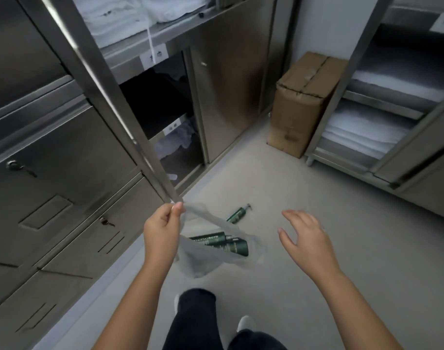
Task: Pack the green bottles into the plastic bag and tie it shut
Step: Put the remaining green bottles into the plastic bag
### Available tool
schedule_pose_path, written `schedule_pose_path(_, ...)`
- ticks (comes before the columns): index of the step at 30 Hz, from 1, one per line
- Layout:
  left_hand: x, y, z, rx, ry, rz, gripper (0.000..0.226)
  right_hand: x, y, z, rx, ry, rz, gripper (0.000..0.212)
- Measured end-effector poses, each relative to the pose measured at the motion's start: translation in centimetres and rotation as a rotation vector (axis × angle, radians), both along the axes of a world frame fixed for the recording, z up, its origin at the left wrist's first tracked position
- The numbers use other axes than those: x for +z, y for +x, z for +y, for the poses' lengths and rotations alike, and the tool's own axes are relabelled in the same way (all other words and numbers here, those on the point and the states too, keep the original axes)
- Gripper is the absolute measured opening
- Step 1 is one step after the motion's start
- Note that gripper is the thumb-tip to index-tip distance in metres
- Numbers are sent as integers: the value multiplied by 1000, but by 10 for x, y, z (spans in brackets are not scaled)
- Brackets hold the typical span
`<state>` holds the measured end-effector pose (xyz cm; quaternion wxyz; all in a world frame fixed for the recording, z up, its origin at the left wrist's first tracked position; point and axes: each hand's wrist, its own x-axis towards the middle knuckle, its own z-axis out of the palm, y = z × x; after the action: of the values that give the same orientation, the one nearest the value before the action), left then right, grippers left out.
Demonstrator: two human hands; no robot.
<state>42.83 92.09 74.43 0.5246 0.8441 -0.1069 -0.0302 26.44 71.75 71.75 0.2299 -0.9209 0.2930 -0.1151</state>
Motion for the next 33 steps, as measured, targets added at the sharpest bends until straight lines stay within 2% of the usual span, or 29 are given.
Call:
schedule_pose_path(5,4,66,-52,-138,-44,-36,30,2,42,-26,-110,1,2,37)
schedule_pose_path(14,-16,177,-122,-390,-120,161,28,0,143,-38,-372,-7,27,37)
schedule_pose_path(19,-27,217,-153,-528,-124,191,35,-4,183,-40,-503,-27,23,36)
schedule_pose_path(24,-35,251,-183,-565,-156,186,38,-7,214,-62,-531,-49,36,36)
schedule_pose_path(33,-41,310,-256,-537,-38,64,32,-25,249,-127,-461,-53,22,35)
